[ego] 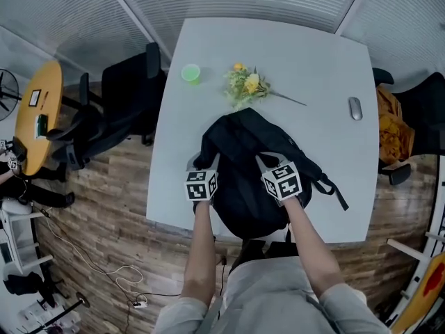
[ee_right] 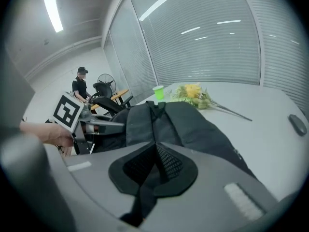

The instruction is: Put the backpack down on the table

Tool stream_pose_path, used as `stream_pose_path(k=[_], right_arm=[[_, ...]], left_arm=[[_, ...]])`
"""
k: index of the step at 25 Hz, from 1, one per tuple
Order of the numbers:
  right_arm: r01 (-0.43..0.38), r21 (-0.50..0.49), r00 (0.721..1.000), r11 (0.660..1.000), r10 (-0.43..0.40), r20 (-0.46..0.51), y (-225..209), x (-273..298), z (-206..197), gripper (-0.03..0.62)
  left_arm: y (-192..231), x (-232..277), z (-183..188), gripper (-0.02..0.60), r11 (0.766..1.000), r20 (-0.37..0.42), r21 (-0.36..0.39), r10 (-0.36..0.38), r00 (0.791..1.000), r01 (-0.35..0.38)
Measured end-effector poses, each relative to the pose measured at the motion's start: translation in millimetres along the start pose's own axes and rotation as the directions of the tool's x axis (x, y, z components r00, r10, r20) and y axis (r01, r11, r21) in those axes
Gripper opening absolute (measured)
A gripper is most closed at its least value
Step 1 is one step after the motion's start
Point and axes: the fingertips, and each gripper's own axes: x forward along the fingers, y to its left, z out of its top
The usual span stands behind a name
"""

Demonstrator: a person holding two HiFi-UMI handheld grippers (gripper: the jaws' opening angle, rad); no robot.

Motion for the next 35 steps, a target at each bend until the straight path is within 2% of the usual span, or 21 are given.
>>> stream_pose_path(k=[6, 13, 20, 24, 35], right_arm=[[0.020, 0.001, 0.999, 1.000, -0.020, 0.027, 1, -35, -6, -0.002], [0.004, 0.023, 0.998, 1.000, -0.005, 0.057, 14, -75, -25, -0.002], [-0.007, 0.010, 0.996, 1.000, 0.006, 0.092, 29, -123, -39, -0.002], [-0.012, -0.003, 0.994, 1.000, 0.012, 0.104, 37, -147, -50, -0.002], [-0.026, 0.036, 0.986, 0.999, 0.019, 0.167, 48, -206, -71, -0.002]], left_arm=[[5, -29, -2, 0.184, 0.998, 0.012, 0.010, 0.065, 0.998, -0.065], [-21, -77, 8, 0.184, 0.996, 0.070, 0.018, 0.088, 0.994, -0.090], [-84, -126, 10, 0.184, 0.995, 0.121, 0.050, 0.074, 0.990, -0.080], [-121, -148, -2, 0.184, 0.997, 0.144, 0.050, 0.054, 0.988, -0.062], [-216, -200, -23, 0.184, 0.999, 0.229, -0.011, 0.032, 0.973, -0.030]])
